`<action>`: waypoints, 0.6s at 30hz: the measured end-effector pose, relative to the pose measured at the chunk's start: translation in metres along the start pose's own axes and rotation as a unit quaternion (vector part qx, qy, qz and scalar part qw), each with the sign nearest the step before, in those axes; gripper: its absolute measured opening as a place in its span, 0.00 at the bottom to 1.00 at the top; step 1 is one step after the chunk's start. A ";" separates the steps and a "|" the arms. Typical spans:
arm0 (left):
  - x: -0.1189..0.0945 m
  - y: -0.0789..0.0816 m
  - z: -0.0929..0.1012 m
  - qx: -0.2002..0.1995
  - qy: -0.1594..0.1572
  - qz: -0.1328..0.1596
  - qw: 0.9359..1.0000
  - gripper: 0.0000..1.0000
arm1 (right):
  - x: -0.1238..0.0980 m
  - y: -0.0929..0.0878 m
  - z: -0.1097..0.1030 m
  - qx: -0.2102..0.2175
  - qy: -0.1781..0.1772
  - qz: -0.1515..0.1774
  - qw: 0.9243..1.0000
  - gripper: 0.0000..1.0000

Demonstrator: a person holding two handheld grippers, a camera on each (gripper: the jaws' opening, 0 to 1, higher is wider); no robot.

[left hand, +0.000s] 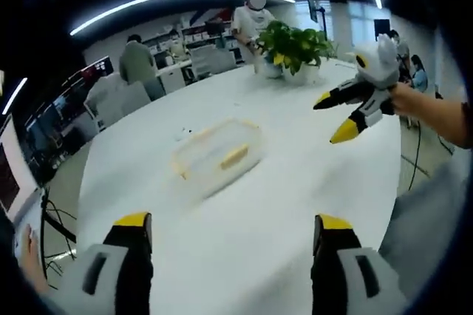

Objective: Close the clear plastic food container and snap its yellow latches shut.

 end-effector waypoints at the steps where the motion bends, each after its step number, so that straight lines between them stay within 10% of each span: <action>1: -0.006 -0.001 0.000 0.003 -0.001 0.002 1.000 0.87 | -0.007 0.000 -0.003 0.003 -0.005 0.006 1.000 0.63; 10: -0.081 -0.037 0.006 -0.010 -0.002 0.030 1.000 0.85 | -0.084 -0.003 -0.051 0.028 -0.054 0.089 0.994 0.80; 18: -0.133 -0.066 0.012 -0.028 0.052 0.105 0.993 0.84 | -0.116 -0.021 -0.092 0.033 -0.083 0.078 0.993 0.84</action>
Point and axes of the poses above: the point that each gripper's makers call its tool centre point, and the gripper's own axes: x roughly forward along the fingers, z roughly to its right, y roughly out of its top, the point moved 9 cm from there along -x, roughly backward along the fingers, and after that the axes turned 12 degrees about z, right-handed, at the moved point
